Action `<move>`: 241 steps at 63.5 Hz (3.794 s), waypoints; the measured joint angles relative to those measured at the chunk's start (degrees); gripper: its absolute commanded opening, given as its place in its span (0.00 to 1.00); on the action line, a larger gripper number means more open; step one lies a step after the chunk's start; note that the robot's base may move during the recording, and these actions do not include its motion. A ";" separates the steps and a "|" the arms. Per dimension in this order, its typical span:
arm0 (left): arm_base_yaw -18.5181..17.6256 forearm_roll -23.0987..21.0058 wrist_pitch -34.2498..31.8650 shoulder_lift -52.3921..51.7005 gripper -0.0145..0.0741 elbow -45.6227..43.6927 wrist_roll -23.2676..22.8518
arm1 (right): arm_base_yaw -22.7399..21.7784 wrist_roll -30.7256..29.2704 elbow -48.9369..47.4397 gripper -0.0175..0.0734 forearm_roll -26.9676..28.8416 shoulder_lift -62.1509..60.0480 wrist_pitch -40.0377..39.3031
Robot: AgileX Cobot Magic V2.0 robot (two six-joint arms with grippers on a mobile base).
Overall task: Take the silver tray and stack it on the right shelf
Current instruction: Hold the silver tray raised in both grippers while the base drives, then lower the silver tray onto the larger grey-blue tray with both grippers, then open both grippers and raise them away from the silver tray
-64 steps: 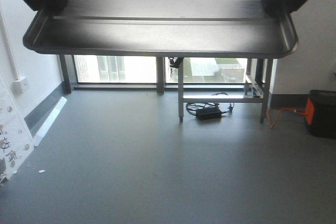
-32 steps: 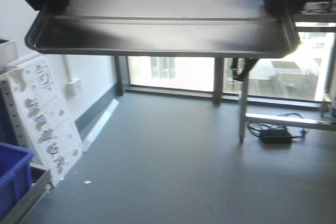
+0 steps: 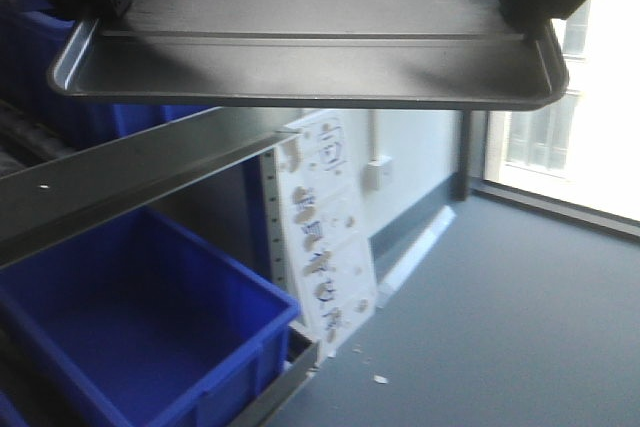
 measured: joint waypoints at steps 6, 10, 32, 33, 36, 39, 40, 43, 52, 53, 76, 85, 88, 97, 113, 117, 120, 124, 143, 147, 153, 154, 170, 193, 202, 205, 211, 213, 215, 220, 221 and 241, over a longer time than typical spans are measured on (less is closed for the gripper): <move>0.00 0.00 0.00 0.00 0.06 0.00 0.00 | 0.00 0.00 0.00 0.25 0.00 0.00 0.00; 0.00 0.00 0.00 0.00 0.06 0.00 0.00 | 0.00 0.00 0.00 0.25 0.00 0.00 0.00; 0.00 0.00 0.00 0.00 0.06 0.00 0.00 | 0.00 0.00 0.00 0.25 0.00 0.00 0.00; 0.00 0.00 0.00 0.00 0.06 0.00 0.00 | 0.00 0.00 0.00 0.25 0.00 0.00 0.00; 0.00 0.00 0.00 0.00 0.06 0.00 0.00 | 0.00 0.00 0.00 0.25 0.00 0.00 0.00; 0.00 0.00 0.00 0.00 0.06 0.00 0.00 | 0.00 0.00 0.00 0.25 0.00 0.00 0.00; 0.00 0.00 0.00 0.00 0.06 0.00 0.00 | 0.00 0.00 0.00 0.25 0.00 0.00 0.00; 0.00 0.00 0.00 0.00 0.06 0.00 0.00 | 0.00 0.00 0.00 0.25 0.00 0.00 0.00; 0.00 0.00 0.00 0.00 0.06 0.00 0.00 | 0.00 0.00 0.00 0.25 0.00 0.00 0.00; 0.00 0.00 0.00 0.00 0.06 0.00 0.00 | 0.00 0.00 0.00 0.25 0.00 0.00 0.00; 0.00 0.00 0.12 0.00 0.06 0.00 0.00 | 0.00 0.00 0.00 0.25 0.00 0.00 -0.12; 0.00 0.00 0.22 0.00 0.06 0.00 0.00 | 0.00 0.00 0.00 0.25 0.00 0.00 -0.12; 0.00 0.00 0.22 0.00 0.06 0.00 0.00 | 0.00 0.00 0.00 0.25 0.00 0.00 -0.12; 0.00 0.00 0.22 0.00 0.06 0.00 0.00 | 0.00 0.00 0.00 0.25 0.00 0.00 -0.12; 0.00 0.00 0.22 0.00 0.06 0.00 0.00 | 0.00 0.00 0.00 0.25 0.00 0.00 -0.12; 0.00 0.00 0.22 0.00 0.06 0.00 0.00 | 0.00 0.00 0.00 0.25 0.00 0.00 -0.12; 0.00 0.00 0.22 0.00 0.06 0.00 0.00 | 0.00 0.00 0.00 0.25 0.00 0.00 -0.01; 0.00 0.00 0.22 0.00 0.06 0.00 0.00 | 0.00 0.00 0.00 0.25 0.00 0.00 -0.01; 0.00 0.00 0.22 0.00 0.06 0.00 0.00 | 0.00 0.00 0.00 0.25 0.00 0.00 -0.01; 0.00 0.00 0.22 0.00 0.06 0.00 0.00 | 0.00 0.00 0.00 0.25 0.00 0.00 -0.01; 0.00 0.00 0.22 0.00 0.06 0.00 0.00 | 0.00 0.00 0.00 0.25 0.00 0.00 -0.01; 0.00 0.00 0.22 0.00 0.06 0.00 0.00 | 0.00 0.00 0.00 0.25 0.00 0.00 -0.01; 0.00 0.10 -1.11 0.10 0.06 0.00 0.00 | -0.11 -1.34 0.00 0.25 0.00 0.00 0.01; 0.00 -3.62 -6.58 9.31 0.06 -0.04 -0.22 | -6.99 -9.57 -0.03 0.25 1.02 3.20 2.52; 0.00 -4.08 -8.75 14.34 0.06 -0.13 -0.46 | -9.63 -11.38 -0.03 0.25 1.53 7.47 2.00; 0.00 -4.08 -9.75 16.14 0.06 -0.13 -0.66 | -10.18 -11.62 -0.03 0.25 1.53 9.03 1.37; 0.00 -4.08 -11.08 19.15 0.06 -0.13 -0.94 | -11.02 -11.82 -0.03 0.25 1.53 12.99 0.45; 0.00 -4.08 -11.42 20.20 0.06 -0.17 -1.03 | -11.16 -11.87 -0.03 0.25 1.53 14.15 0.04; 0.00 -3.95 -11.66 20.97 0.06 -0.17 -1.15 | -11.27 -11.87 -0.03 0.25 1.53 15.56 -0.47; 0.10 -3.27 -11.98 22.78 0.06 -0.17 -1.26 | -11.27 -11.87 -0.03 0.25 1.43 18.42 -1.45; 0.10 -3.23 -11.98 23.08 0.06 -0.17 -1.26 | -11.27 -11.87 -0.03 0.26 1.43 18.87 -1.81; 1.86 -3.79 -13.17 25.58 0.26 -0.17 0.53 | -11.27 -12.10 -0.03 0.37 1.31 22.48 -4.27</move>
